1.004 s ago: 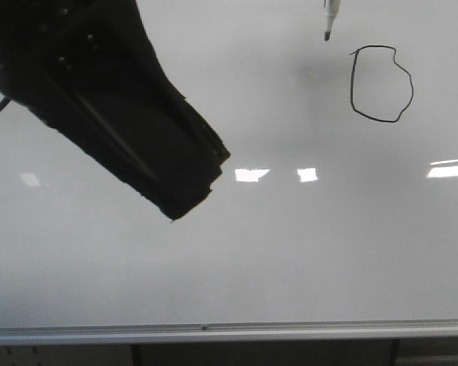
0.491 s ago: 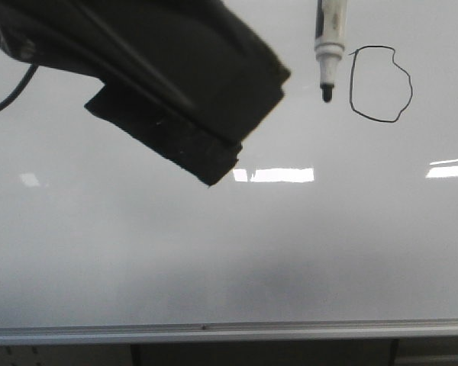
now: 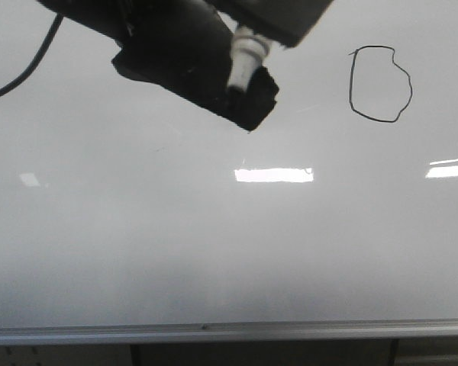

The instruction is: Write number 0 on whiteboard

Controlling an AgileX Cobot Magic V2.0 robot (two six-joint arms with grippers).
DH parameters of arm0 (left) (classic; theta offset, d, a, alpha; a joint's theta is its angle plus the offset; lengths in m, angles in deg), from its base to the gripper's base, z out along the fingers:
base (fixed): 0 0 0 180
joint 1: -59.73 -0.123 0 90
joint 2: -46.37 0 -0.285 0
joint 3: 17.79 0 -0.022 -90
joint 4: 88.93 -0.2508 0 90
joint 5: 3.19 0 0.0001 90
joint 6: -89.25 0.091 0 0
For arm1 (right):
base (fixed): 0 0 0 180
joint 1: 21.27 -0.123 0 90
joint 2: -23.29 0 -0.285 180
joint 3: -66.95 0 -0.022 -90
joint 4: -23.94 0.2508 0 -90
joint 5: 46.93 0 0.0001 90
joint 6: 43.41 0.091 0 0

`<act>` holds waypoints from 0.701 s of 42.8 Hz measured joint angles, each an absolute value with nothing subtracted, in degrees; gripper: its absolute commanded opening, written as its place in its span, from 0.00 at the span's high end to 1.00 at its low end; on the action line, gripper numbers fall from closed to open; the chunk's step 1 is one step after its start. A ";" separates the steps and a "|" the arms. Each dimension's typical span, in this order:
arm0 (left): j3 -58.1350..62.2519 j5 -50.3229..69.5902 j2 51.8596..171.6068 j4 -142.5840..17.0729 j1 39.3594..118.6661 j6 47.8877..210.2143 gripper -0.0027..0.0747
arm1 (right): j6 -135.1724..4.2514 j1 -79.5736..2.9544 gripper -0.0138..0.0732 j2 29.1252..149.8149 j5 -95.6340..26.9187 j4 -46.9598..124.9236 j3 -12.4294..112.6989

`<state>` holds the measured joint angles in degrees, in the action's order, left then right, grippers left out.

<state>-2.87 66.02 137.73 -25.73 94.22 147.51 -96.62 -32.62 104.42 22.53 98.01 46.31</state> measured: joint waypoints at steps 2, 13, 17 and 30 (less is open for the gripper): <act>-2.87 66.02 137.73 -25.18 94.22 147.51 0.55 | -96.74 -32.62 0.92 104.42 22.44 98.33 46.31; -2.87 65.77 137.73 -24.25 94.22 147.51 0.90 | -96.87 -32.62 0.92 104.42 22.33 99.08 46.27; -2.87 65.39 137.73 -24.48 94.22 147.27 0.99 | -97.10 -32.62 0.92 104.29 22.84 99.18 46.27; -2.87 65.21 137.73 -24.48 94.22 146.48 0.99 | -97.72 -32.62 0.73 103.92 22.84 99.18 46.27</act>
